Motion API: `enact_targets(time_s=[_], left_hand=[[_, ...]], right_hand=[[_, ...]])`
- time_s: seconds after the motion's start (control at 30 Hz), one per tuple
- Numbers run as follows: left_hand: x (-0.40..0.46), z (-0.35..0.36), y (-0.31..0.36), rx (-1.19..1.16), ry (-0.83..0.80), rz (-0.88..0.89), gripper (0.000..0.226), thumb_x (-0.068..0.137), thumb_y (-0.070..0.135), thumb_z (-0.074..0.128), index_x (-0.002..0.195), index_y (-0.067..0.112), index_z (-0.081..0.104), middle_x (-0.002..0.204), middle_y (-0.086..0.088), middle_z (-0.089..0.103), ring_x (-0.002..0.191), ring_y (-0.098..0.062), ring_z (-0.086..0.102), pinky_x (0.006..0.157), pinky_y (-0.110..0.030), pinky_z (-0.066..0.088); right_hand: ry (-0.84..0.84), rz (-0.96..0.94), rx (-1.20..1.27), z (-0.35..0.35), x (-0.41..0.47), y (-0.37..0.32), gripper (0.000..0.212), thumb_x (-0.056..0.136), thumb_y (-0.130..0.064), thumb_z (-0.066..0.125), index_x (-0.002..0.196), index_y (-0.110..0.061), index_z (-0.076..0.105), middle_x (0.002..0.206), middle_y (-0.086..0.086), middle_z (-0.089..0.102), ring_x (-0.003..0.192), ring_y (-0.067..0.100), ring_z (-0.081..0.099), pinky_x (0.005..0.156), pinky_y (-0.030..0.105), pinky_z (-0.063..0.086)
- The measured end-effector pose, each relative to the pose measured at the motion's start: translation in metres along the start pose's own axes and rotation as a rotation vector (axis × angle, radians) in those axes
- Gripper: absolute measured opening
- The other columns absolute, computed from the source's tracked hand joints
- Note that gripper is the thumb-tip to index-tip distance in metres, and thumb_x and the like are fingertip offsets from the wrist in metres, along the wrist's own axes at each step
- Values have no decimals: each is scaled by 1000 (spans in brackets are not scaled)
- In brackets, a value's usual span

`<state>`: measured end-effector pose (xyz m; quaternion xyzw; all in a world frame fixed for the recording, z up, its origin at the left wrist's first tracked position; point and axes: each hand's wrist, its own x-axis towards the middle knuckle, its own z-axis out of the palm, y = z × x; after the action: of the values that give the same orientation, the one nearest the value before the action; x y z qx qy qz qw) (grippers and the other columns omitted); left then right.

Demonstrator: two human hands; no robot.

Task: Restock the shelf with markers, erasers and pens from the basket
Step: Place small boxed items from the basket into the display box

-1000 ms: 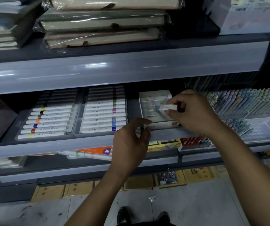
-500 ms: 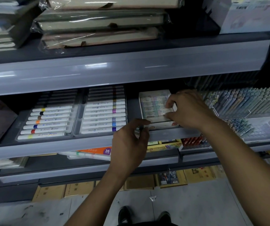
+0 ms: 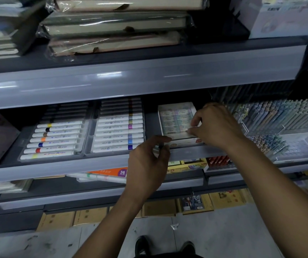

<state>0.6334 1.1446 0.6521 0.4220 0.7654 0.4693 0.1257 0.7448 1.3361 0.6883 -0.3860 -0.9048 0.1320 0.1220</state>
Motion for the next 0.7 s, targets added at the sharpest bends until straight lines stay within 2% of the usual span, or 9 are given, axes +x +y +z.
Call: enact_targets(time_s=[0.1, 0.17, 0.27, 0.33, 0.43, 0.53, 0.6, 0.7], left_hand=[[1, 0, 0, -55, -1, -33, 18, 103, 17, 63, 112, 27, 76, 96, 18, 70, 89, 7, 64, 67, -5, 44], [2, 0, 2, -178, -4, -92, 18, 105, 19, 59, 103, 27, 76, 92, 20, 71, 80, 2, 63, 66, -10, 43], [3, -3, 7, -502, -44, -283, 29, 104, 28, 52, 88, 22, 74, 71, 11, 60, 62, -10, 50, 54, -21, 37], [2, -7, 9, -761, -101, -404, 29, 90, 34, 48, 86, 17, 72, 73, -6, 50, 62, -21, 40, 49, -25, 30], [4, -14, 13, -1072, -181, -465, 32, 79, 26, 48, 95, 8, 69, 76, -8, 48, 63, -19, 40, 43, -19, 29], [8, -18, 18, -1219, -178, -528, 34, 76, 20, 44, 97, 6, 67, 76, -8, 51, 62, -20, 45, 42, -21, 33], [9, -18, 23, -1266, -149, -577, 30, 82, 17, 46, 103, 6, 65, 80, -11, 55, 63, -22, 53, 45, -24, 41], [10, -19, 30, -1364, -93, -658, 20, 101, 12, 44, 111, 10, 61, 96, -17, 62, 73, -28, 69, 58, -30, 58]], right_hand=[[3, -8, 9, -1, -2, 0, 13, 82, -39, 85, 84, -27, 80, 94, -4, 59, 101, 17, 58, 80, 25, 40], [30, -26, 20, 0, -6, 0, 12, 87, -38, 79, 87, -26, 80, 96, 0, 63, 108, 19, 57, 87, 29, 46], [113, -37, 36, 3, -15, -4, 14, 90, -33, 72, 95, -22, 80, 104, 5, 65, 115, 24, 55, 95, 35, 48], [185, -30, 51, 5, -21, -8, 16, 91, -29, 70, 99, -19, 79, 110, 6, 63, 120, 26, 51, 97, 36, 47], [261, -60, 158, 4, -32, -17, 12, 92, -24, 69, 98, -18, 78, 108, 2, 59, 111, 22, 55, 91, 35, 50], [219, -171, 352, 0, -47, -30, 7, 96, -21, 69, 96, -21, 76, 102, -5, 61, 91, 7, 59, 82, 25, 50], [150, -252, 451, -1, -56, -40, 8, 97, -25, 68, 97, -22, 75, 99, -8, 63, 87, 4, 61, 80, 23, 50], [38, -299, 533, -1, -68, -54, 24, 90, -49, 67, 99, -27, 70, 93, -15, 59, 89, 4, 61, 76, 18, 48]])
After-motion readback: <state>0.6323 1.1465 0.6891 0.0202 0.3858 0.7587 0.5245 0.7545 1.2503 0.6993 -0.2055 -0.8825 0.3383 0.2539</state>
